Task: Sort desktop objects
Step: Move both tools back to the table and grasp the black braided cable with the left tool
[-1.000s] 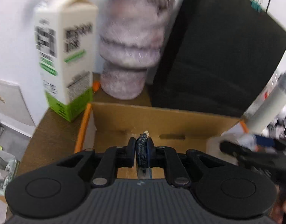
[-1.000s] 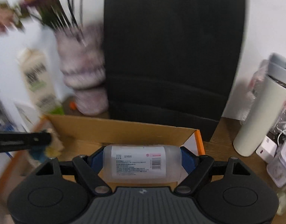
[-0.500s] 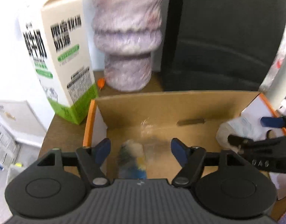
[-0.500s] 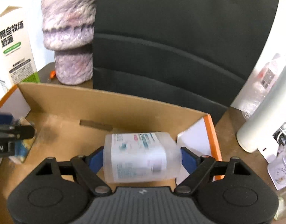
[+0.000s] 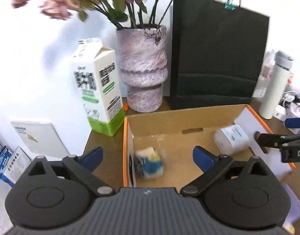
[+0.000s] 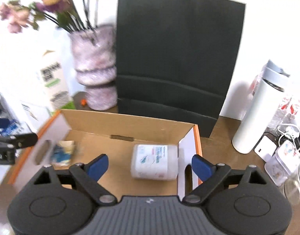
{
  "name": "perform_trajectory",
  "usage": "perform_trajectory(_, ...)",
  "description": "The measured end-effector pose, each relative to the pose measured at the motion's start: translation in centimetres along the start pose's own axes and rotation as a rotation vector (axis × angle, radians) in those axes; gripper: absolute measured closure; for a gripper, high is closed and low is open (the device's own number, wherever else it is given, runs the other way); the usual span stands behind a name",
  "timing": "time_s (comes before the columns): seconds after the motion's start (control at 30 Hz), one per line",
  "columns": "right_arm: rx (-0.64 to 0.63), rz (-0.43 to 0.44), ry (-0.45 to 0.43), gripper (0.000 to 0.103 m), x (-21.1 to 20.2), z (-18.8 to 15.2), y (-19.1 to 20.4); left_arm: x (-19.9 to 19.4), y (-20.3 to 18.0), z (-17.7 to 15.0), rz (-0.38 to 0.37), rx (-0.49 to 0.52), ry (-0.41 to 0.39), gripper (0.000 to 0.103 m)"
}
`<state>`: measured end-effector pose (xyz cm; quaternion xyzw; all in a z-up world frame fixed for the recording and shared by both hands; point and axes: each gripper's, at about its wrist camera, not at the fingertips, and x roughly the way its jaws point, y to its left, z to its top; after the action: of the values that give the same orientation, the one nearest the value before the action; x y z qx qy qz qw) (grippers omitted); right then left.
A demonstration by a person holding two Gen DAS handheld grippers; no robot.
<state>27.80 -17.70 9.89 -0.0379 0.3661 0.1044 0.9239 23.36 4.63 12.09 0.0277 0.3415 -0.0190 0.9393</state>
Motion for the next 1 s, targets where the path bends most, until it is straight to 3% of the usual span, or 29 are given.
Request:
perform_trajectory(0.13, 0.050, 0.061, -0.059, 0.011, -5.4, -4.0, -0.3, -5.0, 0.0, -5.0, 0.037, 0.000, -0.085, 0.002)
perform_trajectory(0.23, 0.064, 0.119, -0.142, 0.004, -9.8, -8.5, -0.1, -9.4, 0.0, -9.3, 0.034, -0.021, -0.166, 0.001)
perform_trajectory(0.33, 0.065, 0.105, -0.194, 0.004, -12.7, -13.5, 0.4, -12.7, -0.6, -13.7, 0.012, -0.054, -0.207, 0.000)
perform_trajectory(0.5, 0.114, 0.043, -0.203, 0.004, -15.3, -21.5, 0.5, -15.9, -1.7, -20.2, 0.043, -0.035, -0.210, 0.000)
perform_trajectory(0.7, 0.143, 0.014, -0.215, 0.004, -18.1, -28.8, 1.6, -19.4, -1.5, -26.6, -0.074, -0.125, -0.159, 0.000)
perform_trajectory(0.9, 0.057, 0.077, -0.229, 0.004, -20.6, -32.5, 3.2, -20.4, -1.8, -29.9, -0.137, -0.017, -0.106, 0.000)
perform_trajectory(1.0, 0.009, 0.117, -0.232, 0.004, -21.1, -33.0, 4.5, -21.2, -1.9, -30.2, -0.162, 0.012, -0.141, 0.000)
